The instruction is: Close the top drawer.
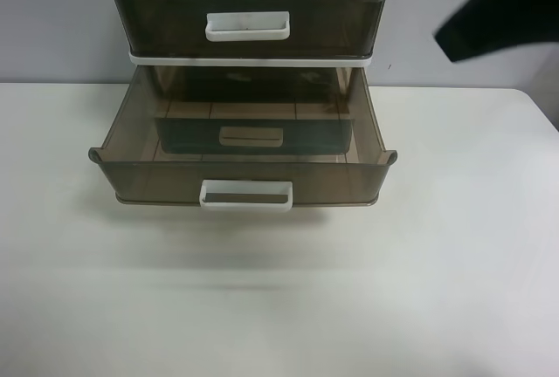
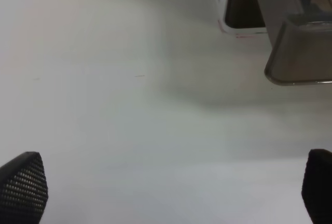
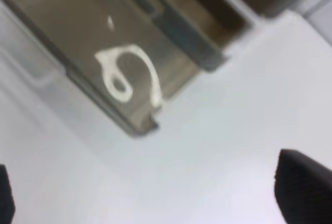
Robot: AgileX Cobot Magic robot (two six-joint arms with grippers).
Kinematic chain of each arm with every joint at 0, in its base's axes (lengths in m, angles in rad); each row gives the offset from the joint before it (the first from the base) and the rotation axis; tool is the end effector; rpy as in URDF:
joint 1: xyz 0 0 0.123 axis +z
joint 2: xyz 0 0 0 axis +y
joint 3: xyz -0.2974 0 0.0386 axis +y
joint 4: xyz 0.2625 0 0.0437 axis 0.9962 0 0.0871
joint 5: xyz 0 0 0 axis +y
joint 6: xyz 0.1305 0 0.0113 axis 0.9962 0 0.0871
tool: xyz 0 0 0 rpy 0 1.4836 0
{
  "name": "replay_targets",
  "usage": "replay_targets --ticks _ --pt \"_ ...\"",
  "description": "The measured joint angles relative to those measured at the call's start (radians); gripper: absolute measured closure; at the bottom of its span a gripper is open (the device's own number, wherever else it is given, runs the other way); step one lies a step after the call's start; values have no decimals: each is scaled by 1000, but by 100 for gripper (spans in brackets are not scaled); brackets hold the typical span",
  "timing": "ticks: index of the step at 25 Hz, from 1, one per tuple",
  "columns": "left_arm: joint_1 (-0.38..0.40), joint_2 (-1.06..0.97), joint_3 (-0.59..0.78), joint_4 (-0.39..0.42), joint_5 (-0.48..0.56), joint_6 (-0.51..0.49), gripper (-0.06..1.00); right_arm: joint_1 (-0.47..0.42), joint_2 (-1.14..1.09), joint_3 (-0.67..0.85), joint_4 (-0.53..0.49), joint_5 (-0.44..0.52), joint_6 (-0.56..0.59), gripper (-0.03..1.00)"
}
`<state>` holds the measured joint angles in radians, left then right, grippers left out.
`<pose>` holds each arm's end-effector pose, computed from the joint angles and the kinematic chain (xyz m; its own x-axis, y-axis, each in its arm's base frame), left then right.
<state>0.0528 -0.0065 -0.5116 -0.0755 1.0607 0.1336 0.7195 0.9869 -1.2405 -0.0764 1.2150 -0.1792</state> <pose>0.0266 -0.0072 0.2702 -0.4355 0.0734 -0.8972 0.0487 0.9971 0.0580 0.1530 0.1216 0.4004 -0.4370 -0.6540 -0.6176 -0.7274 0.6608 -0.1850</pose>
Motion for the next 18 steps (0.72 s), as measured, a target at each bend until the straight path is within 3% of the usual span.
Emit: replay_targets --ticks 2,11,15,18 --pt "0 0 0 0 0 0 -5 -62 -101 96 27 0 18 -1" --pt "0 0 0 0 0 0 -5 -488 -607 536 134 -64 34 -1" --pt "0 0 0 0 0 0 -5 -605 -843 676 134 -81 34 -1" --pt "0 0 0 0 0 0 -5 -636 -946 714 134 -104 34 -1"
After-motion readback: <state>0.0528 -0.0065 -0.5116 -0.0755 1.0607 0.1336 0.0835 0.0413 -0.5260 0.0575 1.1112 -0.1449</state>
